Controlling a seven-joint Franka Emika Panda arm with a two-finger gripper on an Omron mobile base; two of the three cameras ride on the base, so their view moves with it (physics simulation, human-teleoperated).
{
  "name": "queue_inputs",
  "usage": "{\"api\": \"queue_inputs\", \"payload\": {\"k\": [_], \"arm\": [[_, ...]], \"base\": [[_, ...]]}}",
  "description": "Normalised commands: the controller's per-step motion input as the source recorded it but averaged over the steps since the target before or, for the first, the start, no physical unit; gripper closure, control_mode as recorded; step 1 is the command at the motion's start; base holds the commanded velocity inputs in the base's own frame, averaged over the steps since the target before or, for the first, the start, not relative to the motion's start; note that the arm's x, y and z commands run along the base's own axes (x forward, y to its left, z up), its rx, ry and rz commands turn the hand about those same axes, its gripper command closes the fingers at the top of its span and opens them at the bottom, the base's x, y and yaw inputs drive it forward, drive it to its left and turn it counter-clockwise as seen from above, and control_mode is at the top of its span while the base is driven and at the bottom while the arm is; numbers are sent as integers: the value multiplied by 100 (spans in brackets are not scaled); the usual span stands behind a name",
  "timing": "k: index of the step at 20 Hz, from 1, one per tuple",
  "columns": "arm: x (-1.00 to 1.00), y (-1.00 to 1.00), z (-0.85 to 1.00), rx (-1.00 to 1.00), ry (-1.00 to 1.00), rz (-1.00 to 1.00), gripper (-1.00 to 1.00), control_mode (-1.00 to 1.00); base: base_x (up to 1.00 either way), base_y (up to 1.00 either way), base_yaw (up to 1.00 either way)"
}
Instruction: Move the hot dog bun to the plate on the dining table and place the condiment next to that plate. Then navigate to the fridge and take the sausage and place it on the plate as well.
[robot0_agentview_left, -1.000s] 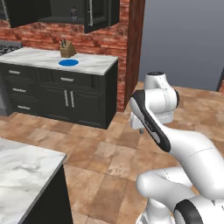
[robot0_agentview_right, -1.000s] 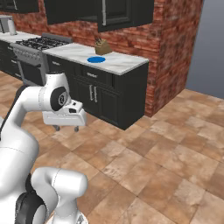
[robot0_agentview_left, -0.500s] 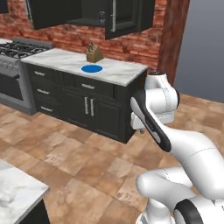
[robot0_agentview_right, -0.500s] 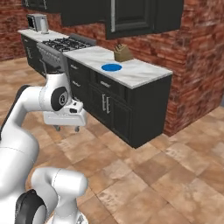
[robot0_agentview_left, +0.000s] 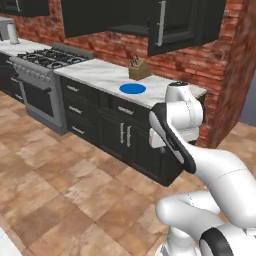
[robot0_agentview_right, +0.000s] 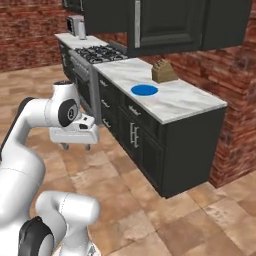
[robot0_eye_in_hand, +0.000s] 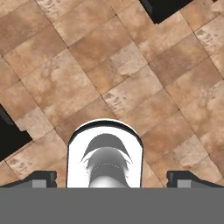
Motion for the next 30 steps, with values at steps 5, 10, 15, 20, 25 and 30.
{"api": "queue_inputs", "payload": {"k": [5,10,15,20,25,30], "arm": [[0,0,0,0,0,0,-100,100],[0,0,0,0,0,0,-100,100],[0,0,0,0,0,0,-100,100],[0,0,0,0,0,0,-100,100],[0,0,0,0,0,0,-100,100],[0,0,0,0,0,0,-100,100]], "base": [[100,-6,30],[100,0,16],[100,9,-3],[100,48,-35],[99,58,-60],[92,44,-63]]}}
